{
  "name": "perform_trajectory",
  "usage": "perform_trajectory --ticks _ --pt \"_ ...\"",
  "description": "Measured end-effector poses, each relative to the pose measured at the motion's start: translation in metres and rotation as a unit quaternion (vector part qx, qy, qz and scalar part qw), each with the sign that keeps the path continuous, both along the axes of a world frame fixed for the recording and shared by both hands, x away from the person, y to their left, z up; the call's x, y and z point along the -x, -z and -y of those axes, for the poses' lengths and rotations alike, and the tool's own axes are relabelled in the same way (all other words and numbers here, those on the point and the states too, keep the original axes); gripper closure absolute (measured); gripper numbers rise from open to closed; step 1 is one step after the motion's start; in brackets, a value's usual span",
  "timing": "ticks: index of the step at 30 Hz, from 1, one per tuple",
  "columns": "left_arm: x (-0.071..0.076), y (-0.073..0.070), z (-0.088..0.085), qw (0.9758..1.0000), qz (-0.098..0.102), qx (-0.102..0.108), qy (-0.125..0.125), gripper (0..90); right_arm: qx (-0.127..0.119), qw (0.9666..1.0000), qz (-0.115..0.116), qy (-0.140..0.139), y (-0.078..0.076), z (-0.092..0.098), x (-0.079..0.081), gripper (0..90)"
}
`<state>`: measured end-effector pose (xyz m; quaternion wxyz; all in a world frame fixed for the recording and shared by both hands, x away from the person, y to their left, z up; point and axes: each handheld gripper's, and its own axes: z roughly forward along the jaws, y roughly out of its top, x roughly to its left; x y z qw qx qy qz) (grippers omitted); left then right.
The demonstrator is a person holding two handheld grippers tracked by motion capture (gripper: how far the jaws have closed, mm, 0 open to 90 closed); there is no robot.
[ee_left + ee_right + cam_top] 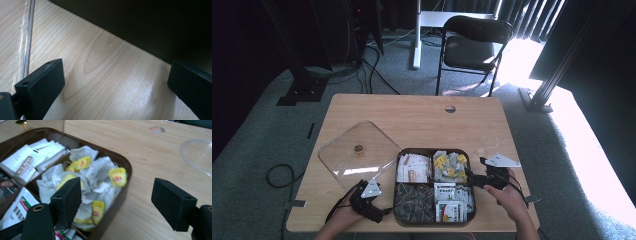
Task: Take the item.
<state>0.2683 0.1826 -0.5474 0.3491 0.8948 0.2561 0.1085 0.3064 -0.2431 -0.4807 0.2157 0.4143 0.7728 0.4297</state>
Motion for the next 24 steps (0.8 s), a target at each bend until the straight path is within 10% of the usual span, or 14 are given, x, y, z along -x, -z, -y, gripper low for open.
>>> perform_trajectory --ticks 12,24 --pt "0.000 0.000 0.000 1.0000 0.000 0.000 0.000 1.2 0.018 0.9994 0.012 -0.026 0.000 -0.023 -0.019 38.1" --pt "0.000 0.000 0.000 1.0000 0.000 0.000 0.000 1.2 0.018 0.9990 -0.024 -0.033 0.010 -0.037 -0.033 47.0"
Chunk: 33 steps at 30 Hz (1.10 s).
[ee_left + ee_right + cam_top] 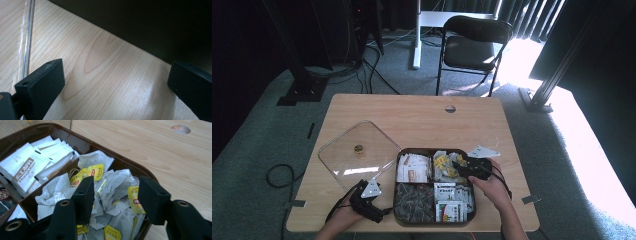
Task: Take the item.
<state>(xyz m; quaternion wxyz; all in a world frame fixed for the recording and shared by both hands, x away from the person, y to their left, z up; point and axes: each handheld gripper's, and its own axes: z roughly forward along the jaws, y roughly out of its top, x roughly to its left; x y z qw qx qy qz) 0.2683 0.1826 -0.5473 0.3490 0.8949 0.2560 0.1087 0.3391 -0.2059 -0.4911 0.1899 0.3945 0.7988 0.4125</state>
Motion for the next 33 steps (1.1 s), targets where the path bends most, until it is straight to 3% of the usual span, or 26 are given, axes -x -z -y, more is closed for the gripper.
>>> perform_trajectory --ticks 7,12,19,24,27,33 --pt "0.000 0.000 0.000 1.0000 0.000 0.000 0.000 1.2 0.012 0.9997 -0.016 -0.011 0.006 -0.007 -0.008 46.2" --pt "0.000 0.000 0.000 1.0000 0.000 0.000 0.000 1.2 0.034 0.9993 -0.017 -0.004 0.008 -0.010 -0.011 53.2" --pt "0.000 0.000 0.000 1.0000 0.000 0.000 0.000 1.2 0.035 0.9990 -0.023 -0.013 0.012 -0.013 -0.012 61.3" --pt "0.000 0.000 0.000 1.0000 0.000 0.000 0.000 1.2 0.047 0.9983 -0.031 -0.015 0.016 -0.015 -0.012 75.8" --pt "0.000 0.000 0.000 1.0000 0.000 0.000 0.000 1.3 0.055 0.9979 -0.030 -0.015 0.014 -0.015 -0.011 79.2" --pt "0.000 0.000 0.000 1.0000 0.000 0.000 0.000 1.2 0.043 0.9983 -0.035 -0.016 0.010 -0.014 -0.009 81.0"
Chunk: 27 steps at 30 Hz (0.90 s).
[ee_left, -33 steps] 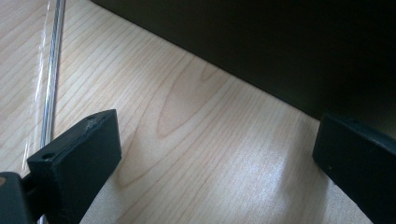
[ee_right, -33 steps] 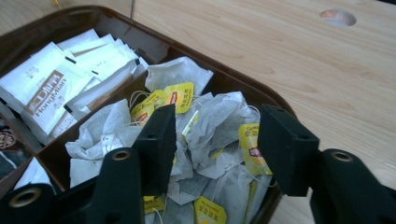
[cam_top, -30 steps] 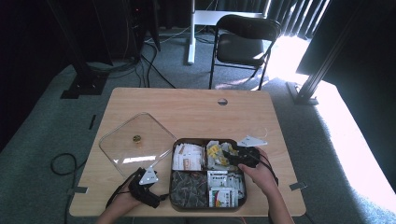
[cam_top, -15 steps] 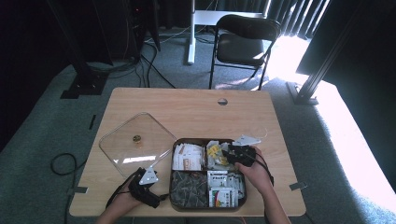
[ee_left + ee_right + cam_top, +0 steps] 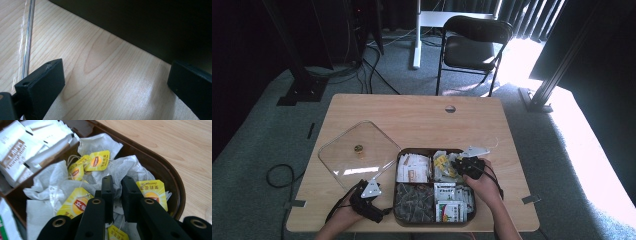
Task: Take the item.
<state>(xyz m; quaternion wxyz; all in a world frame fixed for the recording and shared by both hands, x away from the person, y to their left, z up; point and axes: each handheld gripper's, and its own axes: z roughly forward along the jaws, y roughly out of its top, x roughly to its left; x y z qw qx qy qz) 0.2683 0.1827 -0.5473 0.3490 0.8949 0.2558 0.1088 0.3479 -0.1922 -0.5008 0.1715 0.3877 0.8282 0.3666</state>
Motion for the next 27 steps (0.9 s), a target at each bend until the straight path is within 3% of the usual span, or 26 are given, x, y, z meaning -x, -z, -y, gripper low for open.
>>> perform_trajectory --ticks 7,13,27 --pt "0.000 0.000 0.000 1.0000 0.000 0.000 0.000 1.3 -0.022 0.9997 0.012 0.006 -0.008 0.004 0.004 81.7" --pt "0.000 0.000 0.000 1.0000 0.001 -0.001 0.000 1.2 -0.041 0.9990 0.018 -0.005 -0.020 0.007 0.009 81.8" --pt "0.000 0.000 0.000 1.0000 0.001 0.000 0.000 1.2 -0.067 0.9958 0.061 -0.012 -0.052 0.016 0.019 81.9"
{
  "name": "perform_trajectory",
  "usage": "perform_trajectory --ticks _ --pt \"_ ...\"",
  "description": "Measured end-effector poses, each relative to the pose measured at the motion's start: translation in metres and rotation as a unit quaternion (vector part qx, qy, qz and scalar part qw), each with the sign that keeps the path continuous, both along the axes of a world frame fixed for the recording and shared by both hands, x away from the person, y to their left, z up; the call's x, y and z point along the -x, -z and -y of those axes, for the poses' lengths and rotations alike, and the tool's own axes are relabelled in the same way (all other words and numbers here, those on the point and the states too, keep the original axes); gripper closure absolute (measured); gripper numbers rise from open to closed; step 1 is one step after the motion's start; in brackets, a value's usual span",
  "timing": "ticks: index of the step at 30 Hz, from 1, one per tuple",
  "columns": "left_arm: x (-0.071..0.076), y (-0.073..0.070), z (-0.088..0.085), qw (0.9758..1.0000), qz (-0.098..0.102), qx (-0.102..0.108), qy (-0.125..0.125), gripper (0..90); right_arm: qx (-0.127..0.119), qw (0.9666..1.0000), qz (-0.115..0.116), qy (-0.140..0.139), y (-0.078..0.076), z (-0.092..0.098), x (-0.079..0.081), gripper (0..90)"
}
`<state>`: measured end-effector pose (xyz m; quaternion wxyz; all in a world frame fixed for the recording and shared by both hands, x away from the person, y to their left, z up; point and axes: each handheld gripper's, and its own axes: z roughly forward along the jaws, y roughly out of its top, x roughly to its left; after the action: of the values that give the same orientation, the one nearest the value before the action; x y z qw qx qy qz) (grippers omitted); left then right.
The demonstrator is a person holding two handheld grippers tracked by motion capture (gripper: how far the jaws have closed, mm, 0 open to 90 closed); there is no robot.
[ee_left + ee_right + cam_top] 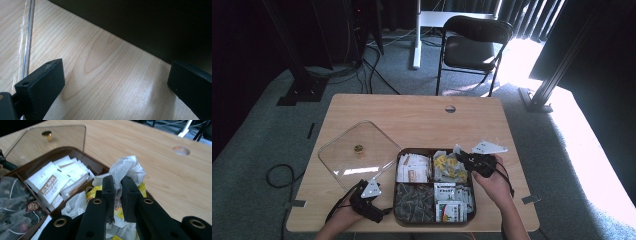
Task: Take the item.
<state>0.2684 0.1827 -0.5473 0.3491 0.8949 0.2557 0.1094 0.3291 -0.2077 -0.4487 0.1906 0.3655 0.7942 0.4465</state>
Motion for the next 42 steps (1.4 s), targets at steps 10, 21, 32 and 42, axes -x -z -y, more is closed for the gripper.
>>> perform_trajectory --ticks 10,21,32,42 --pt "0.000 0.000 0.000 1.0000 0.000 0.000 0.000 1.3 -0.014 0.9993 0.032 0.011 -0.014 0.009 0.001 81.9" --pt "0.000 0.000 0.000 1.0000 0.000 0.000 0.000 1.2 -0.033 0.9974 0.042 0.049 -0.020 0.037 -0.005 81.8" --pt "0.000 0.000 0.000 1.0000 0.000 0.000 0.000 1.2 -0.032 0.9937 0.042 0.099 -0.025 0.075 -0.017 81.7" --pt "0.000 0.000 0.000 1.0000 0.000 0.000 0.000 1.2 -0.032 0.9921 0.029 0.118 -0.020 0.087 -0.029 81.7"
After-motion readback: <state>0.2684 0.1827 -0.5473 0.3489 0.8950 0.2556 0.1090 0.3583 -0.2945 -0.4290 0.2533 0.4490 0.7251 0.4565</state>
